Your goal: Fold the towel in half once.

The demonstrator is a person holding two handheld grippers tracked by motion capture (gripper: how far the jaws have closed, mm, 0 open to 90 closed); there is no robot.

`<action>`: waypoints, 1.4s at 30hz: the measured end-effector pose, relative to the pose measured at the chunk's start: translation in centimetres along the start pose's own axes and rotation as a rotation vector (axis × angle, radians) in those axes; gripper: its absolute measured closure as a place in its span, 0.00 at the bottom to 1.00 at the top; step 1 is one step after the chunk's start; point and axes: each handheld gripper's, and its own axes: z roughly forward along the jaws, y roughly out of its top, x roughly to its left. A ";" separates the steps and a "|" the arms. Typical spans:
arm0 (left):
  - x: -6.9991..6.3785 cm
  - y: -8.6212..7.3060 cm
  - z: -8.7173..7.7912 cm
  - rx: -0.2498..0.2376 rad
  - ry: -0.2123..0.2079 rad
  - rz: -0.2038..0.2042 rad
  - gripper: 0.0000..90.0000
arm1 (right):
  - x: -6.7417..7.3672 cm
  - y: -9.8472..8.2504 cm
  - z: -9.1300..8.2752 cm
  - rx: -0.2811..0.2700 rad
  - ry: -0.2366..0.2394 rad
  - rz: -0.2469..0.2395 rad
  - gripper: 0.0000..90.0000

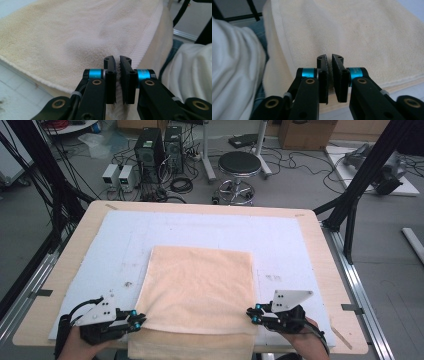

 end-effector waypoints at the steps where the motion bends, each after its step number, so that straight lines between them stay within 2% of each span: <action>1: 0.0 0.0 0.0 0.003 0.002 0.002 0.80 | 0.1 0.0 -0.2 0.000 0.004 0.007 0.82; 2: 0.2 0.0 0.0 0.008 0.008 -0.002 0.73 | -0.1 0.0 -0.3 -0.001 0.008 0.010 0.80; 3: 0.5 0.0 0.1 0.008 0.014 -0.009 0.71 | -0.3 0.0 -0.4 0.004 -0.004 0.013 0.77; 6: 2.3 0.5 1.0 0.004 0.055 -0.026 0.59 | -1.9 0.4 0.0 0.007 -0.039 0.035 0.71; 8: 3.8 0.9 1.9 0.010 0.069 -0.044 0.54 | -3.4 0.7 0.7 0.022 -0.067 0.042 0.69; 10: 5.4 1.5 2.8 0.009 0.101 -0.057 0.50 | -5.0 1.0 1.4 0.034 -0.091 0.063 0.62; 13: 8.0 2.1 4.3 -0.008 0.100 -0.079 0.47 | -7.4 1.2 2.6 0.052 -0.138 0.094 0.52; 15: 9.4 2.5 5.3 -0.005 0.126 -0.104 0.42 | -8.9 1.2 3.3 0.074 -0.161 0.130 0.46; 18: 11.8 2.9 6.5 0.006 0.190 -0.106 0.38 | -11.0 1.3 4.0 0.078 -0.198 0.160 0.44; 20: 13.7 2.8 7.0 -0.023 0.219 -0.155 0.40 | -12.3 1.3 4.4 0.084 -0.216 0.187 0.43; 22: 15.5 2.5 7.6 -0.054 0.273 -0.211 0.45 | -13.8 1.3 5.0 0.085 -0.233 0.202 0.42; 24: 17.1 2.3 8.2 0.000 0.342 -0.227 0.47 | -15.0 1.2 5.5 0.095 -0.247 0.216 0.42; 27: 19.0 2.1 9.1 0.003 0.348 -0.294 0.46 | -16.4 1.1 6.3 0.119 -0.245 0.231 0.41; 29: 19.4 2.3 9.8 0.001 0.347 -0.287 0.46 | -17.1 1.0 6.8 0.125 -0.255 0.237 0.40; 31: 19.8 2.4 10.5 0.014 0.326 -0.305 0.46 | -17.7 0.6 7.3 0.115 -0.260 0.258 0.40; 33: 20.1 2.4 11.1 0.047 0.319 -0.307 0.46 | -18.3 0.0 7.7 0.129 -0.266 0.272 0.40; 36: 20.5 1.8 11.8 0.071 0.300 -0.345 0.46 | -18.6 -0.5 8.2 0.129 -0.240 0.307 0.41; 38: 20.5 1.8 11.8 0.069 0.301 -0.346 0.47 | -18.6 -0.5 8.2 0.125 -0.225 0.307 0.47; 40: 20.4 1.9 11.8 0.071 0.308 -0.329 0.52 | -18.5 -0.5 8.2 0.120 -0.214 0.318 0.56; 41: 20.3 1.9 11.8 0.067 0.289 -0.329 0.60 | -18.6 -0.5 8.2 0.118 -0.202 0.319 0.63; 42: 20.3 1.9 11.9 0.061 0.275 -0.330 0.70 | -18.7 -0.4 8.2 0.112 -0.186 0.314 0.75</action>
